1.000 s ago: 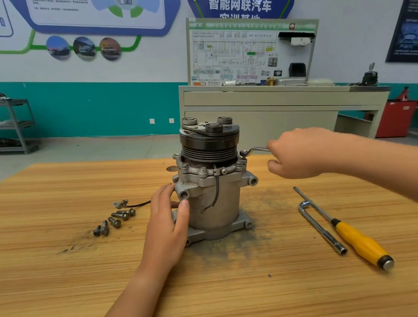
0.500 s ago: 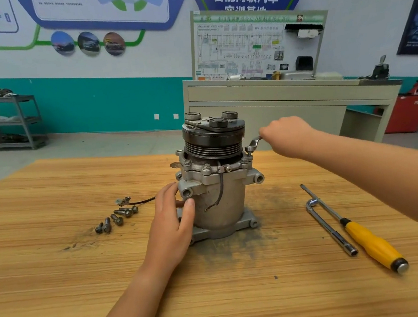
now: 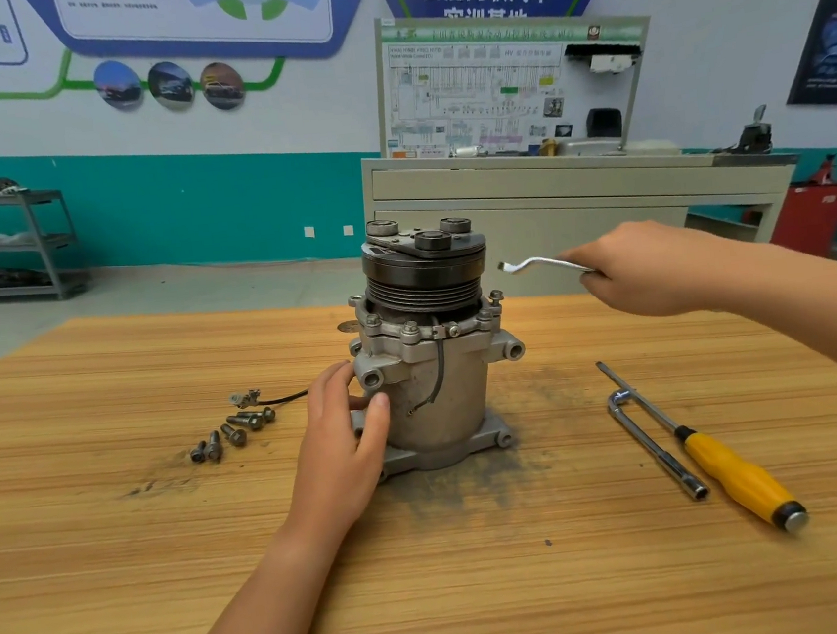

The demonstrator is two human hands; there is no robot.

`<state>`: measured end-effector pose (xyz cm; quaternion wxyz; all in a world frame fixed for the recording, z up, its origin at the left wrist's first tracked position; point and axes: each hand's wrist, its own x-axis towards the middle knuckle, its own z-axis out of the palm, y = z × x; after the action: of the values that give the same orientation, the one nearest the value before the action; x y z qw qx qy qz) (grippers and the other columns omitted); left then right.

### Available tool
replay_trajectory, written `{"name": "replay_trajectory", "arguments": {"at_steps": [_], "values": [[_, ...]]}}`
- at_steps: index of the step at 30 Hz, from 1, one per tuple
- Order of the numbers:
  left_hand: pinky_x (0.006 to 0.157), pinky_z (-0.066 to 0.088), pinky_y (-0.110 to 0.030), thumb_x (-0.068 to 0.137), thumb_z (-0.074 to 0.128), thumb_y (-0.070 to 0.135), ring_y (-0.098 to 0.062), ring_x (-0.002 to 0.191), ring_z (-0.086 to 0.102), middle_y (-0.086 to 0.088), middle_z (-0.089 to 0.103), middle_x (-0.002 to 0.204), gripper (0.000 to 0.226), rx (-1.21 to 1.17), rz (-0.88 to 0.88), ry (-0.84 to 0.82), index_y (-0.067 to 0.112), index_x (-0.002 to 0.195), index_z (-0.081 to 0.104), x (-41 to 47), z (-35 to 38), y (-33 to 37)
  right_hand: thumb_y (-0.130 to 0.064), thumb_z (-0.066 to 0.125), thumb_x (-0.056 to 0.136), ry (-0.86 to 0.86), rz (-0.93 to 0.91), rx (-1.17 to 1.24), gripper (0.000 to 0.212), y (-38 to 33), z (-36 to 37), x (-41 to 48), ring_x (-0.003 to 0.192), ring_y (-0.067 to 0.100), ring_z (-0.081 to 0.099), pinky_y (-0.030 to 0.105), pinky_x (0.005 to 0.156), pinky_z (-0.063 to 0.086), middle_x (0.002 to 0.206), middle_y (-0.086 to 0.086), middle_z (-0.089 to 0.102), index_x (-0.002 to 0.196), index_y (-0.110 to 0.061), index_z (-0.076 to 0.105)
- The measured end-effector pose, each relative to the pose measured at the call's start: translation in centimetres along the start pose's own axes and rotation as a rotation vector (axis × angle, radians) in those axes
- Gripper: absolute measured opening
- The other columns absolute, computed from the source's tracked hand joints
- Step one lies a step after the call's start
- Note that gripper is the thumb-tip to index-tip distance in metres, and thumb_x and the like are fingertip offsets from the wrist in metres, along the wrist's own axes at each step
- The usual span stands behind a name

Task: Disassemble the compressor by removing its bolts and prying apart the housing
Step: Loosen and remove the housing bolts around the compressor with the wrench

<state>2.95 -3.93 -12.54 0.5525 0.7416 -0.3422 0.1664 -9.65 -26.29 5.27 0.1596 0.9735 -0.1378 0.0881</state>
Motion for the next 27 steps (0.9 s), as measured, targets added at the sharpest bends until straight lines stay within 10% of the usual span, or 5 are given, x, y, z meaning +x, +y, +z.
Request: {"name": "replay_trajectory", "arguments": {"at_steps": [9, 16, 27], "values": [[0.076, 0.037, -0.008, 0.093, 0.044, 0.033, 0.015, 0.104, 0.043, 0.009, 0.037, 0.133, 0.044, 0.011, -0.026, 0.001, 0.024, 0.136, 0.040, -0.1, -0.2, 0.0, -0.009, 0.034, 0.093, -0.036, 0.011, -0.072, 0.039, -2.6, 0.4, -0.3, 0.071, 0.018, 0.049, 0.027, 0.059, 0.042, 0.085, 0.005, 0.055, 0.128, -0.017, 0.050], [0.079, 0.040, -0.012, 0.093, 0.048, 0.029, 0.002, 0.104, 0.048, 0.010, 0.037, 0.132, 0.045, 0.041, -0.032, 0.001, 0.024, 0.137, 0.040, -0.3, -0.2, 0.1, -0.008, 0.042, 0.091, -0.022, -0.066, -0.456, 0.028, -6.4, -0.3, -0.7, 0.054, 0.015, 0.041, 0.025, 0.042, 0.031, 0.064, -0.002, 0.038, 0.067, -0.016, 0.031], [0.072, 0.034, -0.004, 0.091, 0.048, 0.033, 0.000, 0.106, 0.049, 0.020, 0.031, 0.131, 0.047, 0.029, -0.067, 0.040, 0.026, 0.136, 0.039, -0.2, -0.2, -0.1, -0.004, 0.038, 0.092, -0.034, -0.090, -0.537, 0.022, -1.9, 0.8, 4.2, 0.057, 0.013, 0.045, 0.026, 0.057, 0.043, 0.066, -0.004, 0.043, 0.104, -0.013, 0.054]]}}
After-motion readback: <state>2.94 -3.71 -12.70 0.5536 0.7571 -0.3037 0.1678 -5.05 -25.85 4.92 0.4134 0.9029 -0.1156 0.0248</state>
